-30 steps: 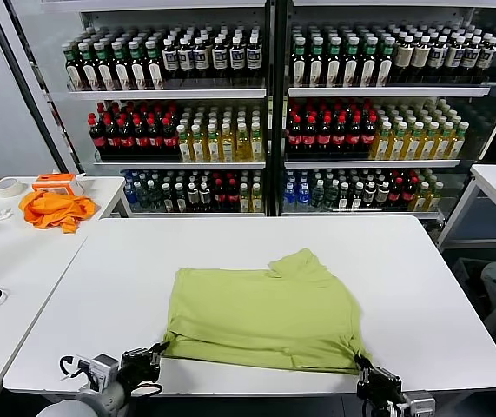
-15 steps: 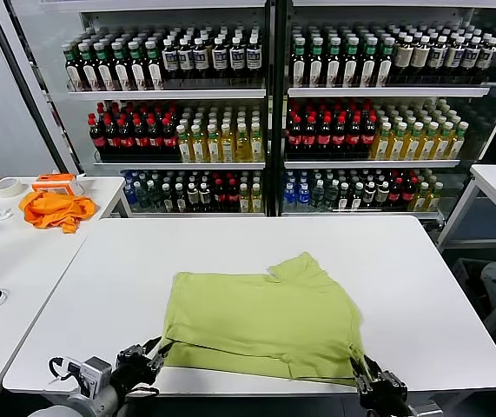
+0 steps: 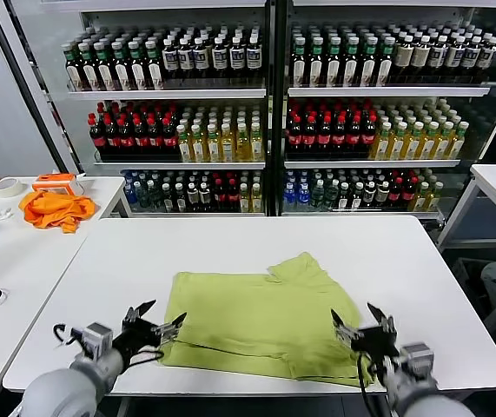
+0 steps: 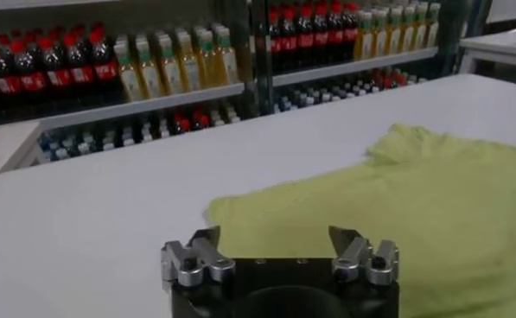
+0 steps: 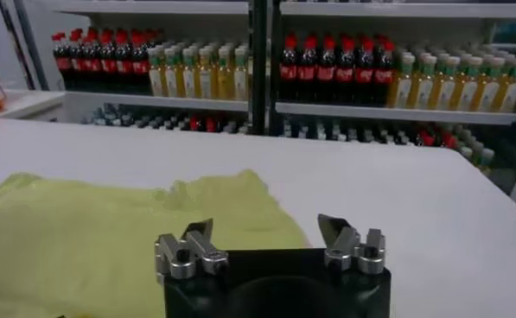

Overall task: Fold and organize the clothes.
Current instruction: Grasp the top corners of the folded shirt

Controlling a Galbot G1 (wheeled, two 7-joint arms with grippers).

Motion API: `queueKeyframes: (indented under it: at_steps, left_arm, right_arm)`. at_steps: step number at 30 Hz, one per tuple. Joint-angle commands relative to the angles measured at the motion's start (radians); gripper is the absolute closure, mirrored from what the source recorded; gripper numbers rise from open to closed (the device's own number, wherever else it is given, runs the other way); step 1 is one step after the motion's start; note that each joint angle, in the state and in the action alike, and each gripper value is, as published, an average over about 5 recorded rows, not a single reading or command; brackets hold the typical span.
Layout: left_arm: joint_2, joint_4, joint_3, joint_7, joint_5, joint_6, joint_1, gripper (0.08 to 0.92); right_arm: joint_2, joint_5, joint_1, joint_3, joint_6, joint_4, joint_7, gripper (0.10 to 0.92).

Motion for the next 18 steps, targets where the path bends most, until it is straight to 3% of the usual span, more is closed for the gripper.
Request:
queueKeyframes:
  at_steps: [1, 10, 18]
  left_arm:
    - [-0.053, 0.391, 0.238, 0.022, -0.025, -0.035, -0.434, 0.181]
    - [-0.079, 0.576, 0.299, 0.098, -0.022, -0.079, -0.529, 0.177]
    - [-0.079, 0.617, 0.301, 0.147, -0.013, -0.096, -0.520, 0.177]
  right_arm:
    - [0.076, 0.048, 0.454, -0.176, -0.024, -0.372, 0.017, 0.203]
    - [0.207, 0.014, 0.594, -0.254, -0.001, -0.667, 0.050, 0.203]
    - [0.249, -0.028, 0.599, -0.263, 0.037, -0.764, 0.048, 0.203]
